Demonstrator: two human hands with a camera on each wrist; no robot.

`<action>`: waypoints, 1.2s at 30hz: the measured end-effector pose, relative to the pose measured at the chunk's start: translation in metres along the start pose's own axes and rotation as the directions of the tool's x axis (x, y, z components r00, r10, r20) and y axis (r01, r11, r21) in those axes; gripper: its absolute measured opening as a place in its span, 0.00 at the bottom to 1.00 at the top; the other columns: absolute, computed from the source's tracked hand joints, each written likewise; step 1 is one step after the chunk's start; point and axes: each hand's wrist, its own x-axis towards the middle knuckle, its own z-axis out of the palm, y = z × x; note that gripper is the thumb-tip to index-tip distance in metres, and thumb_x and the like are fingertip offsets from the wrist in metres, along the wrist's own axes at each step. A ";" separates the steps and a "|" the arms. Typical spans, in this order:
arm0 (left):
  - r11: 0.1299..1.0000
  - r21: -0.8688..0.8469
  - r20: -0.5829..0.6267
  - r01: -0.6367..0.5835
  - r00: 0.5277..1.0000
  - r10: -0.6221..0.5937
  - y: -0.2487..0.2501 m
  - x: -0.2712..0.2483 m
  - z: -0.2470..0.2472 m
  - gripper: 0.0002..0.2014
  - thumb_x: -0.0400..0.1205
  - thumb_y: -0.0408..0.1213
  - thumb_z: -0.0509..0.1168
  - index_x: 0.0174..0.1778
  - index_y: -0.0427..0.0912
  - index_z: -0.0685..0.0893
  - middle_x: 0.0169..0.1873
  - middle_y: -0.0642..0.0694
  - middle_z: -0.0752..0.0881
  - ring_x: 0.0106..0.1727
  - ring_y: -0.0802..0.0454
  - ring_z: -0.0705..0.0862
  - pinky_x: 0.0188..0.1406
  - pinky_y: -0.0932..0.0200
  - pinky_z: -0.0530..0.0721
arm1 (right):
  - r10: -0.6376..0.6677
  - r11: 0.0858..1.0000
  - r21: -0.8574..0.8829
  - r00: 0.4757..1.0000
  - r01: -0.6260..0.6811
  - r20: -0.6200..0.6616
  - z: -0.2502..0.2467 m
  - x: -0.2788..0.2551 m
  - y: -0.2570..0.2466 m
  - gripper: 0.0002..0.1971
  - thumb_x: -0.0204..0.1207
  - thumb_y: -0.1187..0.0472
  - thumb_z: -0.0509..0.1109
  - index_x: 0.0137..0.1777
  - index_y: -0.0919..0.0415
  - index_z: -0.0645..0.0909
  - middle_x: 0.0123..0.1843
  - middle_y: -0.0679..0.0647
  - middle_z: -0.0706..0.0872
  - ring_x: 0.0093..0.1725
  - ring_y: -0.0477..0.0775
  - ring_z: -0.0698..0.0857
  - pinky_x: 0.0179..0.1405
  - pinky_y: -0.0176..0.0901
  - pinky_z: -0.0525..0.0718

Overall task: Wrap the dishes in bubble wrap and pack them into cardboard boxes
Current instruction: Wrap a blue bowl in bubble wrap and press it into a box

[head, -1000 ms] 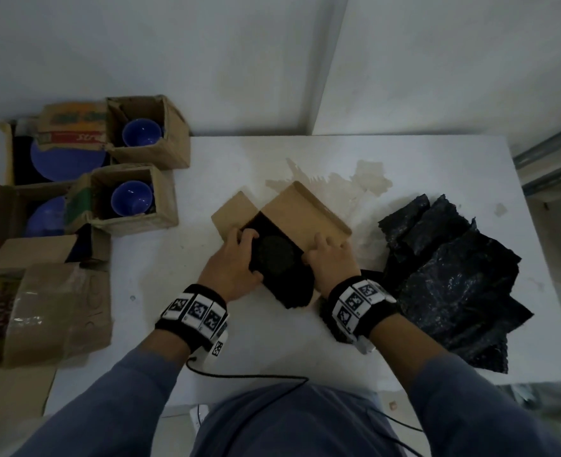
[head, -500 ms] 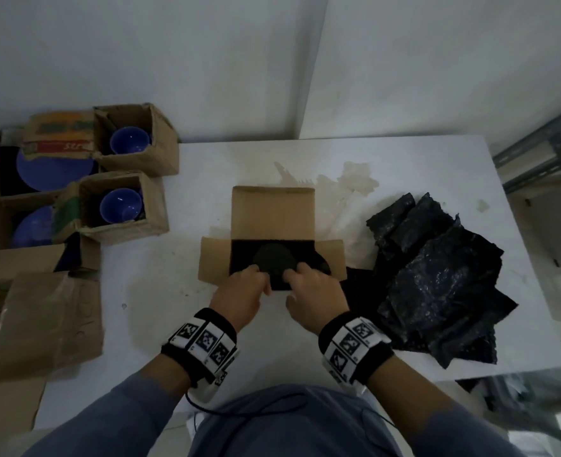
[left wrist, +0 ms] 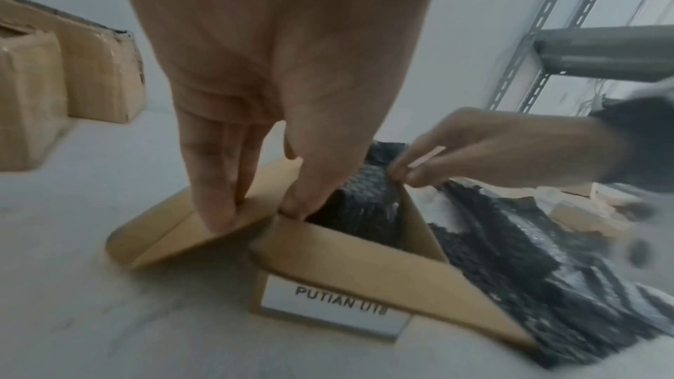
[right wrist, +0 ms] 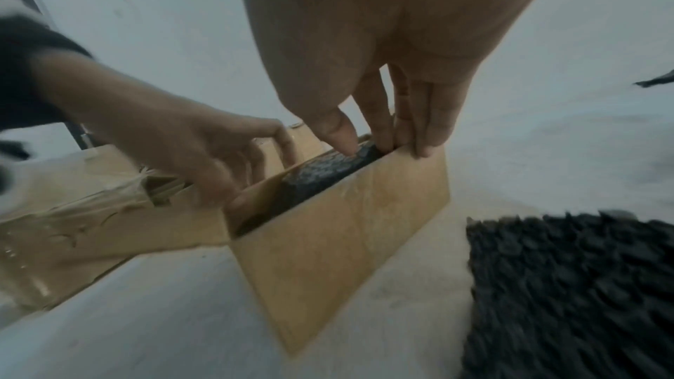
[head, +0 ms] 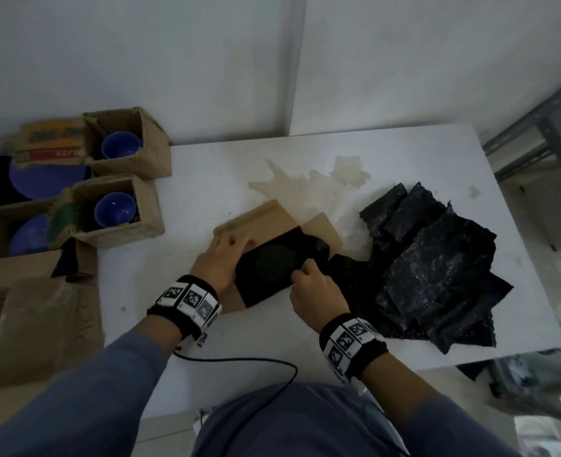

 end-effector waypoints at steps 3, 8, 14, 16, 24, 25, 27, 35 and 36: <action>0.996 -0.051 -0.032 0.070 0.997 -0.071 0.002 -0.016 0.011 0.28 0.89 0.36 0.55 0.84 0.46 0.54 0.75 0.35 0.68 0.69 0.37 0.75 0.58 0.48 0.78 | -0.011 0.998 0.057 0.998 0.015 -0.065 -0.006 0.016 0.003 0.10 0.82 0.59 0.63 0.53 0.67 0.80 0.61 0.61 0.74 0.43 0.64 0.82 0.40 0.52 0.81; 0.982 -0.166 0.027 0.091 0.996 -0.088 0.013 -0.054 0.038 0.33 0.85 0.42 0.64 0.82 0.41 0.55 0.63 0.36 0.79 0.54 0.38 0.83 0.39 0.55 0.77 | -0.085 0.995 0.051 0.996 0.087 -0.037 -0.012 0.041 -0.002 0.15 0.81 0.62 0.63 0.65 0.68 0.77 0.70 0.61 0.73 0.54 0.65 0.83 0.50 0.54 0.84; 0.993 -0.032 -0.162 -0.116 0.981 0.110 0.014 -0.047 0.017 0.32 0.74 0.44 0.75 0.72 0.46 0.70 0.62 0.45 0.75 0.57 0.45 0.79 0.39 0.56 0.77 | -0.101 0.991 0.080 0.990 0.109 -0.097 -0.004 0.039 0.005 0.26 0.71 0.67 0.71 0.71 0.63 0.75 0.68 0.58 0.74 0.56 0.63 0.82 0.50 0.55 0.87; 0.976 0.020 -0.151 -0.215 0.965 0.216 0.022 -0.030 0.010 0.36 0.73 0.42 0.76 0.76 0.46 0.67 0.68 0.45 0.71 0.63 0.45 0.76 0.51 0.52 0.81 | -0.076 0.994 0.075 0.993 0.083 -0.089 0.001 0.035 0.008 0.30 0.68 0.66 0.75 0.72 0.60 0.72 0.69 0.57 0.70 0.58 0.63 0.81 0.49 0.55 0.87; 0.931 0.268 0.065 -0.247 0.969 0.238 0.046 0.024 0.003 0.58 0.67 0.54 0.79 0.85 0.42 0.50 0.81 0.43 0.58 0.81 0.42 0.61 0.78 0.43 0.68 | 0.062 0.960 0.275 0.996 -0.044 -0.057 0.010 0.032 0.012 0.35 0.70 0.63 0.77 0.74 0.52 0.65 0.67 0.53 0.69 0.52 0.62 0.85 0.49 0.55 0.87; 0.933 0.269 0.073 -0.241 0.971 0.229 0.045 0.025 0.003 0.59 0.66 0.55 0.80 0.84 0.41 0.51 0.80 0.44 0.59 0.79 0.42 0.63 0.76 0.43 0.70 | 0.059 0.960 0.276 0.997 -0.041 -0.057 0.011 0.032 0.011 0.35 0.70 0.63 0.77 0.74 0.51 0.65 0.66 0.52 0.70 0.52 0.61 0.85 0.48 0.55 0.87; 0.937 0.266 0.119 -0.228 0.972 0.202 0.046 0.030 0.003 0.61 0.63 0.57 0.81 0.84 0.41 0.51 0.78 0.43 0.62 0.76 0.42 0.67 0.73 0.44 0.73 | 0.066 0.959 0.280 0.997 -0.051 -0.046 0.013 0.033 0.013 0.35 0.70 0.63 0.76 0.75 0.50 0.64 0.66 0.52 0.70 0.52 0.61 0.85 0.48 0.56 0.87; 0.954 0.257 0.176 -0.154 0.978 0.111 0.061 0.038 0.004 0.57 0.62 0.55 0.82 0.81 0.41 0.58 0.74 0.41 0.66 0.71 0.40 0.72 0.68 0.43 0.77 | 0.044 0.968 0.250 0.999 -0.039 -0.015 0.014 0.038 0.021 0.36 0.71 0.58 0.76 0.75 0.50 0.61 0.64 0.54 0.76 0.58 0.60 0.83 0.49 0.57 0.87; 0.951 0.275 0.143 -0.145 0.984 0.108 0.062 0.036 0.006 0.58 0.62 0.56 0.82 0.81 0.40 0.57 0.73 0.41 0.67 0.71 0.41 0.72 0.69 0.43 0.76 | 0.036 0.969 0.244 0.999 -0.033 -0.010 0.014 0.039 0.021 0.37 0.71 0.57 0.76 0.76 0.50 0.60 0.64 0.54 0.76 0.58 0.60 0.83 0.48 0.56 0.87</action>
